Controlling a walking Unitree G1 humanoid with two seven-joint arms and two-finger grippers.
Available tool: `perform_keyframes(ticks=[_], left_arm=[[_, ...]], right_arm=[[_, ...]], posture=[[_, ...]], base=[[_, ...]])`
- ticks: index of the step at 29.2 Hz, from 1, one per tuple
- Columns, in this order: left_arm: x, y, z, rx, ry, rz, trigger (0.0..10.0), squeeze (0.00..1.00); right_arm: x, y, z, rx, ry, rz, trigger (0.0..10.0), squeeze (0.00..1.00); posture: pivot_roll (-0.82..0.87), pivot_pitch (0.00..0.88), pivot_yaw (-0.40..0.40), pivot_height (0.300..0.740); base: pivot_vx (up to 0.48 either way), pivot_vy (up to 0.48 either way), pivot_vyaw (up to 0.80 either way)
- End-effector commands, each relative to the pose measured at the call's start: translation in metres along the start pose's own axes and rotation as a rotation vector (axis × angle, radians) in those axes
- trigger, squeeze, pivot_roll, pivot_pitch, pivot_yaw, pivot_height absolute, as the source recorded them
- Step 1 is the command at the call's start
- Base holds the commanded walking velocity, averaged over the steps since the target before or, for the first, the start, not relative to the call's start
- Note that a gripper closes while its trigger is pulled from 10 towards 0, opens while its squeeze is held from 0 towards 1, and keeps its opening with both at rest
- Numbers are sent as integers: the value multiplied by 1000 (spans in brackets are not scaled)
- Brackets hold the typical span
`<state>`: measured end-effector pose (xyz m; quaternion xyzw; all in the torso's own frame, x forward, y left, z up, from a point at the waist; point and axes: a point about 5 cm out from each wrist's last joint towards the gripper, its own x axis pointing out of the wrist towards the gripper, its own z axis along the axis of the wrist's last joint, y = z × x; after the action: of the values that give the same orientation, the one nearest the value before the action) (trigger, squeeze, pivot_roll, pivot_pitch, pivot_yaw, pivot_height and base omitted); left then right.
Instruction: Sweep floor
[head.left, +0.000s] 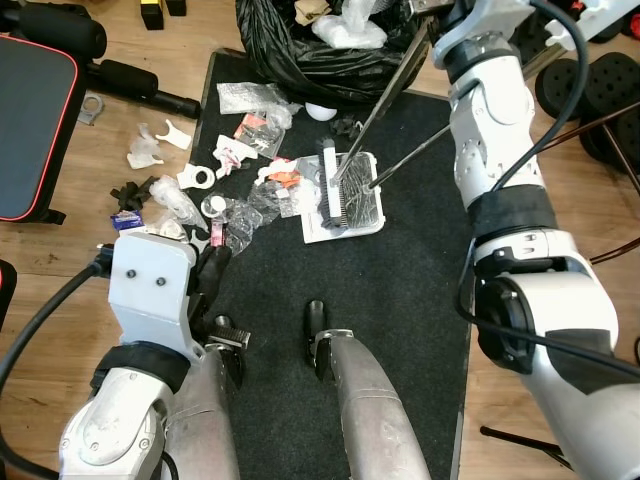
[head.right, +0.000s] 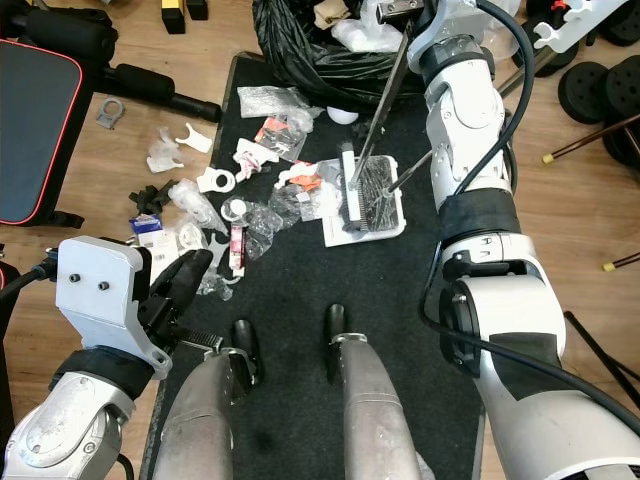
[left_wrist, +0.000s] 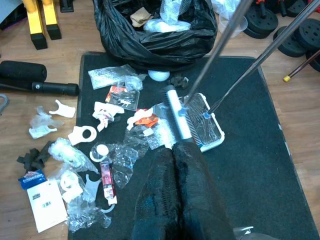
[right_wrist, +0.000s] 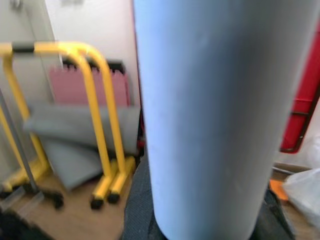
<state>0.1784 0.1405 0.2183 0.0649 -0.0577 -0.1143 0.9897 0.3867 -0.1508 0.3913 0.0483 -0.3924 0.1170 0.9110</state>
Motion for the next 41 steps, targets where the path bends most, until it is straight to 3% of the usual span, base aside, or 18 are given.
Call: perform_keyframes(ticks=[1,3,7,17,31,41], left_arm=[[-5,0,-2,-12,23,36,10000,0],[-4,-1,-2,-13,23,36,10000,0],[-4,-1,-2,-14,22,36,10000,0],[-7,0,-1,-11,5,34,10000,0],[-12,1,-2,-5,-21,26,10000,0],[-12,1,-2,-4,-20,25,10000,0]], right_arm=[[4,-5,19,47,-98,-16,10000,0],[10,-12,29,167,-133,-60,10000,0],[11,-16,31,208,-142,-79,10000,0],[3,-15,12,124,-113,-71,10000,0],[-11,-18,-5,94,-84,-60,10000,0],[-26,-20,-30,28,20,-54,10000,0]], posture=[[-48,636,-172,740],[-53,634,-175,740],[-54,634,-176,740],[-23,671,-169,740],[-1,696,-156,740],[-5,693,-158,740]], base=[[0,0,0],[0,0,0],[0,0,0],[0,0,0],[0,0,0],[0,0,0]])
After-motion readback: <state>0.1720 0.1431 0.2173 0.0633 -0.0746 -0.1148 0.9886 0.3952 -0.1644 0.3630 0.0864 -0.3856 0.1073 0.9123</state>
